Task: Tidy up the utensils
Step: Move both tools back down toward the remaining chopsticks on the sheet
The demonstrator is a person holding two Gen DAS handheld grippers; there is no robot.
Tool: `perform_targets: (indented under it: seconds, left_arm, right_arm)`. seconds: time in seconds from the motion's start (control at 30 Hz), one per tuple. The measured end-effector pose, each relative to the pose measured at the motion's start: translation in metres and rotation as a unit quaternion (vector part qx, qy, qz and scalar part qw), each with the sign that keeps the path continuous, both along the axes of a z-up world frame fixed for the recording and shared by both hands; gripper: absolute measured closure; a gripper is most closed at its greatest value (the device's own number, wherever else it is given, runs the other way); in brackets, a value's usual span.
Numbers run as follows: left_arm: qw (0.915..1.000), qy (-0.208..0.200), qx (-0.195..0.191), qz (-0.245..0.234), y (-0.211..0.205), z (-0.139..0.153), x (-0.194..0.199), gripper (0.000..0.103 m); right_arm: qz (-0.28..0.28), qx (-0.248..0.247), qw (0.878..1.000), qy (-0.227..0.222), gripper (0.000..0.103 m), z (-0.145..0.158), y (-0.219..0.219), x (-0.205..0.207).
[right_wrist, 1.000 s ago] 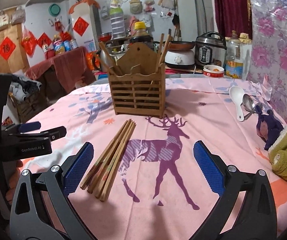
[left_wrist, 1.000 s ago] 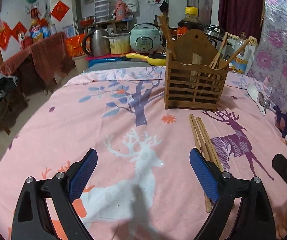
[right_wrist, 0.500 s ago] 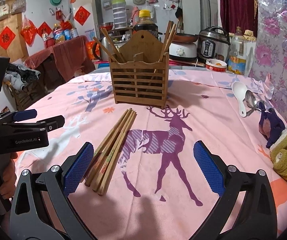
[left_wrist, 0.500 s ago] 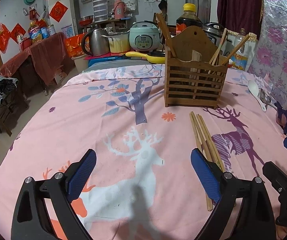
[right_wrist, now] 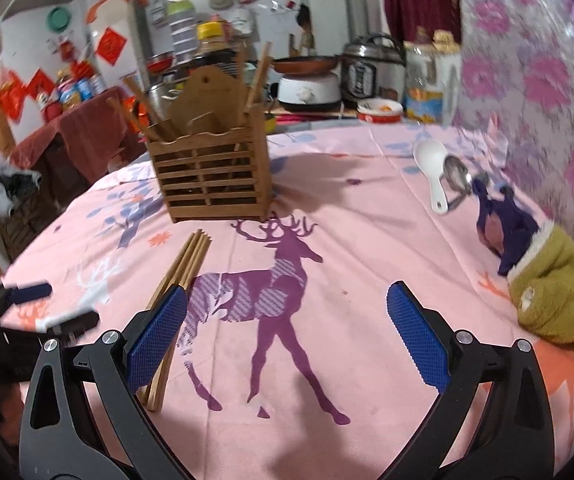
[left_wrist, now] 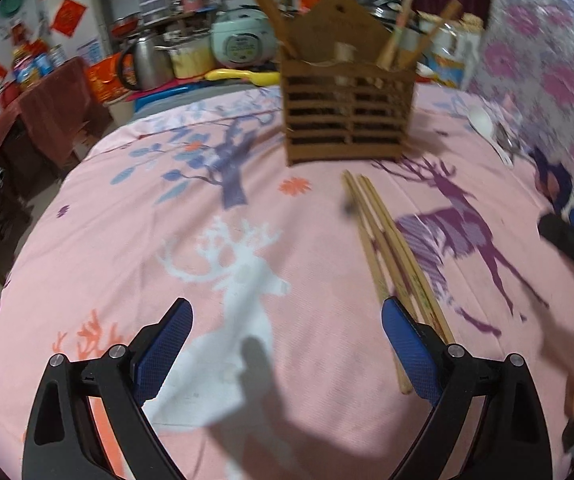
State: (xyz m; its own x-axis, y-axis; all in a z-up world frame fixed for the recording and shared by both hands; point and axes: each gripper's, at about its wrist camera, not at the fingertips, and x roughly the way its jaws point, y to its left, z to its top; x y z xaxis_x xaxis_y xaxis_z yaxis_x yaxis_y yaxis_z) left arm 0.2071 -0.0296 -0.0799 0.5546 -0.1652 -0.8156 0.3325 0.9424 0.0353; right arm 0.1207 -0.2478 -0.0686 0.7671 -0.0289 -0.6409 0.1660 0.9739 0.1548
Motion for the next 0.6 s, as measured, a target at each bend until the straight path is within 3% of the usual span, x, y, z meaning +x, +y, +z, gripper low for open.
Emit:
perform_targets:
  seconds: [0.3, 0.47, 0.6]
  left_arm:
    - [0.997, 0.042, 0.027, -0.059, -0.024, -0.025, -0.006, 0.009]
    - [0.9966, 0.056, 0.031, -0.053, -0.024, -0.033, 0.0, 0.008]
    - [0.9974, 0.067, 0.023, -0.01, -0.01, -0.034, 0.015, 0.005]
  right_arm:
    - [-0.014, 0.039, 0.999, 0.008, 0.006, -0.002, -0.011, 0.001]
    - [-0.008, 0.04, 0.999, 0.019, 0.006, -0.005, -0.007, 0.004]
    - [-0.009, 0.039, 0.999, 0.019, 0.006, -0.005, -0.007, 0.003]
